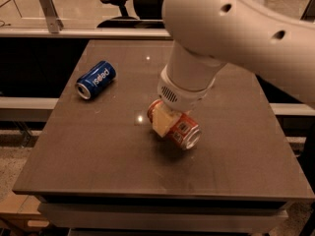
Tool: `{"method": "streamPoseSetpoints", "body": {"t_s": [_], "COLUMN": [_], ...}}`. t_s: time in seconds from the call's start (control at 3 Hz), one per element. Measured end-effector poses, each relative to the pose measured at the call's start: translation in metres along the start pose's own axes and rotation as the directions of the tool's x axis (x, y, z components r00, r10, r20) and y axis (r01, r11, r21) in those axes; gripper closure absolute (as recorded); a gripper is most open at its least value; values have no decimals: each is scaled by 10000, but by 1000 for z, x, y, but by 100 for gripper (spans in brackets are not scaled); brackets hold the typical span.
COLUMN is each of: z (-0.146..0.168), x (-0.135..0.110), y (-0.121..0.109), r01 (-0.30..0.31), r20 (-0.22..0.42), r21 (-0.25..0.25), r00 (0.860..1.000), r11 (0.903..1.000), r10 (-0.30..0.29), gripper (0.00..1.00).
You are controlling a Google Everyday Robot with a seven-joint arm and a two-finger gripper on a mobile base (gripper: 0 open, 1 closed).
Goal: Place coke can upright
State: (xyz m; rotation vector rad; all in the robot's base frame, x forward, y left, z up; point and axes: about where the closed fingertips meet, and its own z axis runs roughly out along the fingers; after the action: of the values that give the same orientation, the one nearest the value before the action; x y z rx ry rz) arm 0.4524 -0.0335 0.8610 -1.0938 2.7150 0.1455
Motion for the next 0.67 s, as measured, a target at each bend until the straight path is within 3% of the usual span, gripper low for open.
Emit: {"method": "streamPoseSetpoints", "body": {"t_s": [0.33, 0.67], "z": [-29, -53], "x": [-8, -16], "y": [-17, -36], "r01": [228, 463], "r20": [135, 707], "r21": [389, 275], "r00": [9996, 9963], "r11": [9990, 9985], "r10": [-233, -482], "gripper": [100, 100]}}
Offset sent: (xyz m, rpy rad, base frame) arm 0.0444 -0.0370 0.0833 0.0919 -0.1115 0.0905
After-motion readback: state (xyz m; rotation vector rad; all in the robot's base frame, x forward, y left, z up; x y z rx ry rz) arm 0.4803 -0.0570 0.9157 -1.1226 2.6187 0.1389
